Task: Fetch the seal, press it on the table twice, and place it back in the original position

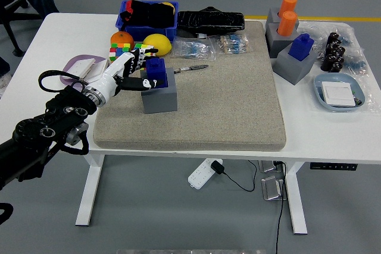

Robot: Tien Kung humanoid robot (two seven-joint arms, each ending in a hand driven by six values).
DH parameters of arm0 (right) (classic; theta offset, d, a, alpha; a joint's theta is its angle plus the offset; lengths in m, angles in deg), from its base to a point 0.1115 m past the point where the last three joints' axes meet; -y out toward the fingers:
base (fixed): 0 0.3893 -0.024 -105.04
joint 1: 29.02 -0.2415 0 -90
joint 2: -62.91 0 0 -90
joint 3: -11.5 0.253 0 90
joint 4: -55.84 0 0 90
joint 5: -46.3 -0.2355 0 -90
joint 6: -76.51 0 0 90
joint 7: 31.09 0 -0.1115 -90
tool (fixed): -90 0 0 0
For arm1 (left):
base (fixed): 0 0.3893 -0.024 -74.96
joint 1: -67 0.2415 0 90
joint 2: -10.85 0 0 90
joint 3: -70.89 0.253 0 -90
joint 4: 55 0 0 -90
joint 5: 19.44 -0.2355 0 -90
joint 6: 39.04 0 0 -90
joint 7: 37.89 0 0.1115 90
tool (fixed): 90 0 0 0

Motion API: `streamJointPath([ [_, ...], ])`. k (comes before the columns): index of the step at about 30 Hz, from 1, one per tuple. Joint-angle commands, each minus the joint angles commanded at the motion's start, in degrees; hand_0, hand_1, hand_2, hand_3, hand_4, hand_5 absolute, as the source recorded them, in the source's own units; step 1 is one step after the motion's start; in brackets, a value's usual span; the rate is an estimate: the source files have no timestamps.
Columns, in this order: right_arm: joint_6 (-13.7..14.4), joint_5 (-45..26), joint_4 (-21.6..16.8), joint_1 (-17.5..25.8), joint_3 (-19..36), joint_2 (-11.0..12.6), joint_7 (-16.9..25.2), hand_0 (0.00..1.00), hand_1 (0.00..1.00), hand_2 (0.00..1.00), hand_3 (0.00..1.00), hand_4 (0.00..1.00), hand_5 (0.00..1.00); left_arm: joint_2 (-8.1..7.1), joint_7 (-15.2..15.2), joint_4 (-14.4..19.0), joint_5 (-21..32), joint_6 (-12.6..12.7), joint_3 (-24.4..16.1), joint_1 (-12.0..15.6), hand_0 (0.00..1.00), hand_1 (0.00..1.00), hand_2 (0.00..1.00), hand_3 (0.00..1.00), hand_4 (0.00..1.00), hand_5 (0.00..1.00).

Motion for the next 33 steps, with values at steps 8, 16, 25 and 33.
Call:
streamJointPath([
  [8, 0.1, -0.1, 0.0, 0.0, -0.4, 0.2, 0.0, 0.764, 0.674, 0.652, 0.616, 0.782, 0.494, 0.19, -0.3, 0.0, 0.1, 1.2, 0.2, 0.3, 0.857, 0.766, 0.761, 0.838, 0.708, 0.002],
  [16, 0.1, -0.1, 0.0, 0.1, -0.7, 0.2, 0.0, 0.766, 0.675, 0.652, 0.616, 0.784, 0.492, 0.49, -0.1, 0.0, 0.1, 1.3, 0.3, 0.8, 0.846, 0.744, 0.732, 0.831, 0.696, 0.002],
  [25, 0.1, 0.0, 0.0, 0.3, -0.4, 0.1, 0.0, 0.766, 0.674, 0.652, 0.616, 0.784, 0.493, 0.6, 0.1, 0.0, -0.2, 1.5, -0.2, 1.0, 0.844, 0.709, 0.704, 0.828, 0.668, 0.002],
  [33, 0.1, 0.1, 0.0, 0.2, 0.0, -0.2, 0.0, 0.766, 0.674, 0.652, 0.617, 0.785, 0.493, 1.04, 0.4, 0.0, -0.2, 1.6, -0.5, 1.1, 0.84, 0.624, 0.631, 0.821, 0.633, 0.002],
])
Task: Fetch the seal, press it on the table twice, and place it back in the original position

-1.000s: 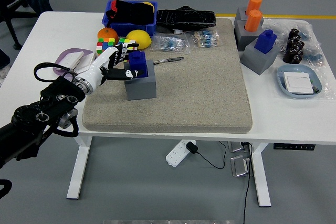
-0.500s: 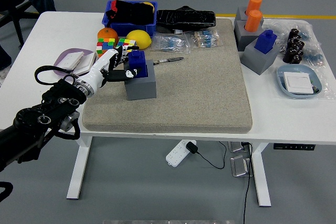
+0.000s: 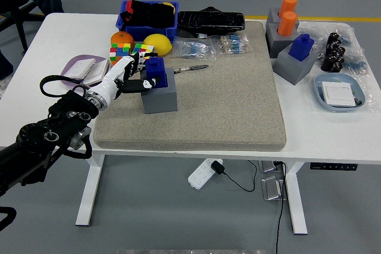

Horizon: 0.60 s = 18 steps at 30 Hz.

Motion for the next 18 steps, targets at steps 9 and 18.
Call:
streamJointPath([
  [9, 0.0, 0.0, 0.0, -0.1, 0.0, -0.1, 0.0, 0.767, 0.674, 0.652, 0.617, 0.786, 0.492, 0.39, -0.1, 0.0, 0.1, 0.5, -0.4, 0.0, 0.797, 0.452, 0.505, 0.814, 0.483, 0.002],
  [18, 0.1, 0.1, 0.0, -0.1, 0.1, -0.2, 0.0, 0.768, 0.675, 0.652, 0.617, 0.786, 0.493, 0.74, -0.3, 0.0, 1.3, 0.2, -0.6, -0.1, 0.777, 0.432, 0.425, 0.804, 0.466, 0.002],
])
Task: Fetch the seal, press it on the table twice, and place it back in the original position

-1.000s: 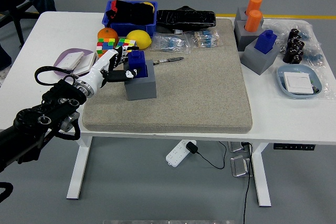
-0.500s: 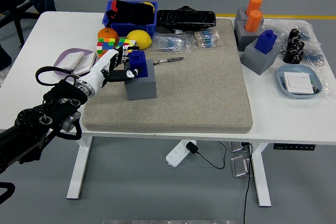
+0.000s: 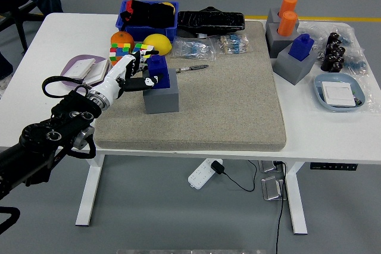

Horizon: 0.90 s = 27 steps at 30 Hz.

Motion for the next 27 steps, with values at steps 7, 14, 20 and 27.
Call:
streamJointPath([
  [7, 0.0, -0.1, 0.0, 0.0, 0.0, 0.0, 0.0, 0.768, 0.675, 0.652, 0.617, 0.786, 0.491, 0.04, 0.0, 0.0, 0.3, -0.4, -0.1, -0.1, 0.796, 0.432, 0.416, 0.803, 0.496, 0.002],
  [14, 0.0, -0.1, 0.0, 0.1, 0.1, -0.1, 0.0, 0.768, 0.674, 0.651, 0.616, 0.787, 0.491, -0.4, -0.1, 0.2, 0.4, -0.6, -1.4, -0.3, 0.8, 0.44, 0.413, 0.801, 0.517, 0.002],
  [20, 0.0, -0.1, 0.0, 0.2, 0.2, 0.0, 0.1, 0.769, 0.674, 0.652, 0.616, 0.787, 0.491, -1.4, -0.3, 0.6, 0.3, -0.8, -4.0, -0.6, 0.801, 0.443, 0.412, 0.801, 0.522, 0.002],
  [27, 0.0, -0.1, 0.0, 0.2, 0.3, -0.1, 0.1, 0.769, 0.674, 0.651, 0.616, 0.788, 0.494, -2.83, -0.6, 0.2, 0.0, -0.8, -6.7, -0.2, 0.801, 0.449, 0.411, 0.793, 0.524, 0.002],
])
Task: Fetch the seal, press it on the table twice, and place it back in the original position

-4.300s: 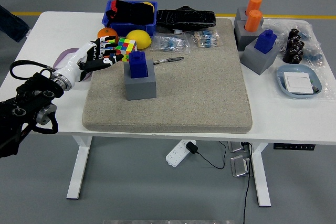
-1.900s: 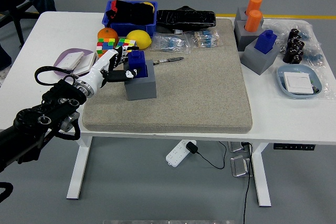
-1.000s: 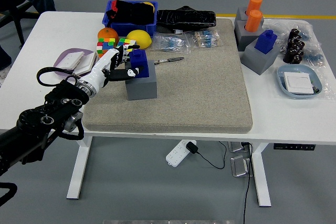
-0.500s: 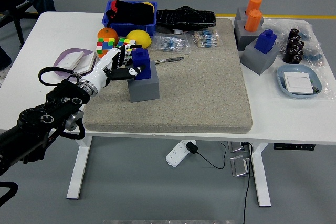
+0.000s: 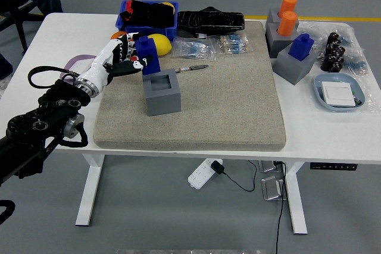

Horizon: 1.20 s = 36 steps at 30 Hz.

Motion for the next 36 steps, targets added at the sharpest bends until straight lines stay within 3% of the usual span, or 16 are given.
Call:
streamJointPath([
  [18, 0.1, 0.1, 0.0, 0.2, -0.4, 0.2, 0.1, 0.77, 0.673, 0.651, 0.615, 0.787, 0.492, -3.5, -0.6, -1.3, -1.7, 1.3, -4.1, 5.6, 0.802, 0.447, 0.409, 0.79, 0.532, 0.002],
  [36, 0.0, -0.2, -0.1, 0.6, -1.4, 0.0, 0.1, 0.77, 0.674, 0.651, 0.615, 0.789, 0.49, -0.37, 0.3, -1.5, -2.6, 2.2, -2.6, 10.6, 0.801, 0.446, 0.404, 0.788, 0.53, 0.002],
])
